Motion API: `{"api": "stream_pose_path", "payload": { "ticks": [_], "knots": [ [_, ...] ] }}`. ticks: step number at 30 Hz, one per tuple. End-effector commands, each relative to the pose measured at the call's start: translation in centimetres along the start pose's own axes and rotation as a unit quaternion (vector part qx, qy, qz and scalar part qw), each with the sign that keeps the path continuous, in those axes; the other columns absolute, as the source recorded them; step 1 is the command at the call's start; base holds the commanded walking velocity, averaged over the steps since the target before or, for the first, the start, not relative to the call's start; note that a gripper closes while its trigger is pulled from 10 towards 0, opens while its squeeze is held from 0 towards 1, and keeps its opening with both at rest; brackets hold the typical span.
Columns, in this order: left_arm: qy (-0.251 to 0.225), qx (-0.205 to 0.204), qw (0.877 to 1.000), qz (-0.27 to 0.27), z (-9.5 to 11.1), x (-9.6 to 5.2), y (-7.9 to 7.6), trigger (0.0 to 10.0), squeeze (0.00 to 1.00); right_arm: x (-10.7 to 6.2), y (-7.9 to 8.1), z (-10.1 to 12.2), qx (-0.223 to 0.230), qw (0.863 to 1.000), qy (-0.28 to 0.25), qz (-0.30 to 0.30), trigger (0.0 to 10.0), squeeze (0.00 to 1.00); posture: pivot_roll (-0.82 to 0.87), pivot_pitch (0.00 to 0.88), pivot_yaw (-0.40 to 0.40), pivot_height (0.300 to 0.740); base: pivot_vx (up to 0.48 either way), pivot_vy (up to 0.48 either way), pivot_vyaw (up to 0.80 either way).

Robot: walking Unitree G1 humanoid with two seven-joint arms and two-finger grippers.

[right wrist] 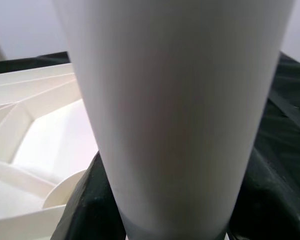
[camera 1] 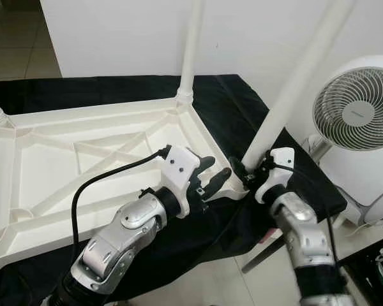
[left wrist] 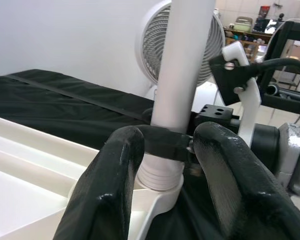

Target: Building children table

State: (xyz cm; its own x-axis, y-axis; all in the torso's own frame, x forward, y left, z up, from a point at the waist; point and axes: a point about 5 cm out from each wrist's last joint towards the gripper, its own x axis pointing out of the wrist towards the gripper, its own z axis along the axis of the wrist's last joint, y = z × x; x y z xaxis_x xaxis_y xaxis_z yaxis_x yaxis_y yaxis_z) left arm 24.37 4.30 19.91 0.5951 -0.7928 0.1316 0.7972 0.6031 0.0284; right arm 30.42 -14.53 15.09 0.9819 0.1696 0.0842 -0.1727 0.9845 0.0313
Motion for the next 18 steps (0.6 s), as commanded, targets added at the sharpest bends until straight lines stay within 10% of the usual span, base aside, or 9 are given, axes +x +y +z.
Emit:
{"api": "stream_pose_path", "payload": {
  "ticks": [1, 11, 12, 18],
  "knots": [
    [0.005, -0.006, 0.998, -0.055, -0.2, 0.0, -0.8, 10.0, 0.0, -0.5, -0.5, -0.5, -0.002, 0.999, 0.018, -0.046, 10.0, 0.0, 0.02, 0.077, -0.085, 0.74, 0.0, 0.0, 0.0],
    [0.007, -0.011, 0.998, -0.057, -0.3, -0.1, -1.1, 10.0, 0.0, -1.1, 1.8, -0.4, 0.005, 0.994, 0.02, -0.107, 10.0, 0.0, 0.02, 0.098, -0.085, 0.74, 0.0, 0.0, 0.0],
    [0.008, -0.012, 0.998, -0.057, -0.3, -0.1, -1.1, 10.0, 0.0, -1.2, 1.5, -0.3, 0.01, 0.994, 0.017, -0.11, 10.0, 1.0, 0.02, 0.098, -0.085, 0.74, 0.0, 0.0, 0.0],
    [0.009, -0.014, 0.998, -0.056, -0.3, -0.2, -1.1, 10.0, 0.0, -1.3, 1.0, 0.2, 0.022, 0.994, 0.01, -0.109, 10.0, 1.0, 0.02, 0.098, -0.085, 0.74, 0.0, 0.0, 0.0]
  ]
}}
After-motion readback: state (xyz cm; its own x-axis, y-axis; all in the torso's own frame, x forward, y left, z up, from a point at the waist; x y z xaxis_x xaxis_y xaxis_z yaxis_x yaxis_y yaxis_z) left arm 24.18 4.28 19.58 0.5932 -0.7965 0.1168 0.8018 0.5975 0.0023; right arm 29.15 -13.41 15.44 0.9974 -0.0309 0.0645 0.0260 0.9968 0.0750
